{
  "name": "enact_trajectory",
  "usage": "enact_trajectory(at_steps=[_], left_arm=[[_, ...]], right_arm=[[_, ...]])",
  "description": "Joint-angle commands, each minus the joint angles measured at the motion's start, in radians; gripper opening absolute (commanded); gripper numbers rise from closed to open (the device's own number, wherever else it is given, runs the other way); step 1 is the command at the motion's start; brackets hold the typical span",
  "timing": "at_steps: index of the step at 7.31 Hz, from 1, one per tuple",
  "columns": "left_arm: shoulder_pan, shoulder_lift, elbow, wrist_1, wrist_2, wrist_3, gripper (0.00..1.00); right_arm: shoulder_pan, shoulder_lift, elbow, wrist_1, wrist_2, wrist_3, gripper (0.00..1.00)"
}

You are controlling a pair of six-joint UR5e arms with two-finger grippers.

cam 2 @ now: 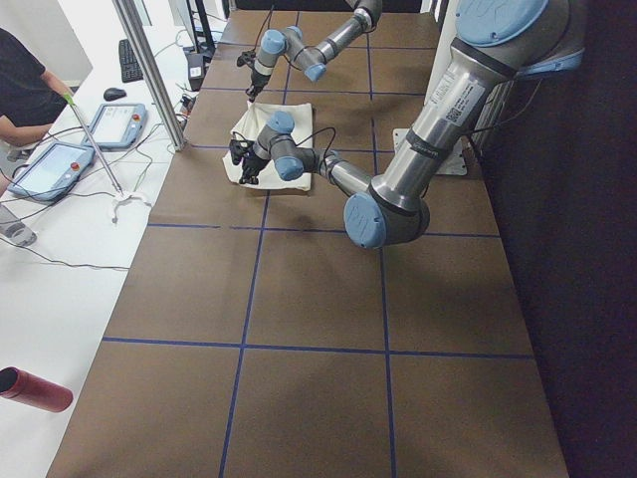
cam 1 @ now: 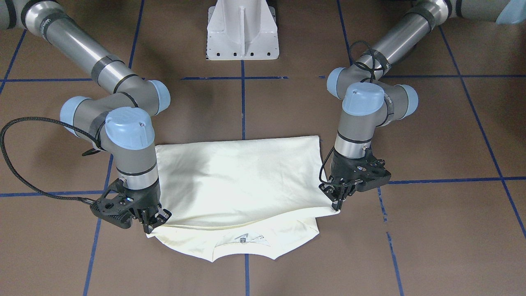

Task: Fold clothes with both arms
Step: 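Lift the hem with both grippers and fold it up onto the collar, then release the hem and draw both grippers back from the folded shirt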

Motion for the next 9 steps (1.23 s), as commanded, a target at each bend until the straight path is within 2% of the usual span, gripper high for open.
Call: enact_trajectory(at_steps=[1,2,3,4,5,6,8,9], left_arm=[[0.000,0.004,0.005,-0.008,-0.001,0.002,0.39],[0.000,0.005,0.005,-0.011,-0.003,0.000,0.49],[-0.003,0.007,-0.003,-0.011,-0.006,-0.001,0.51],[-0.006,0.012,-0.033,-0.010,-0.008,0.000,0.52],[-0.006,0.024,-0.088,-0.006,-0.011,0.000,0.52],[-0.006,0.042,-0.102,-0.008,-0.011,0.000,0.53],[-0.006,0.045,-0.103,-0.008,-0.008,0.000,0.54],[-0.006,0.050,-0.103,-0.008,-0.006,0.003,0.54]], right_arm=[[-0.021,0.001,-0.011,0.000,-0.005,0.000,0.28],[-0.026,0.001,-0.003,0.003,-0.005,0.003,0.36],[-0.025,-0.030,0.056,0.018,0.004,0.004,0.55],[-0.037,-0.126,0.216,0.014,0.004,0.027,0.99],[-0.072,-0.262,0.394,0.012,0.006,0.090,1.00],[-0.086,-0.338,0.490,0.011,0.016,0.099,1.00],[-0.161,-0.429,0.581,0.017,0.032,0.270,1.00],[-0.188,-0.456,0.580,0.025,0.032,0.305,1.00]])
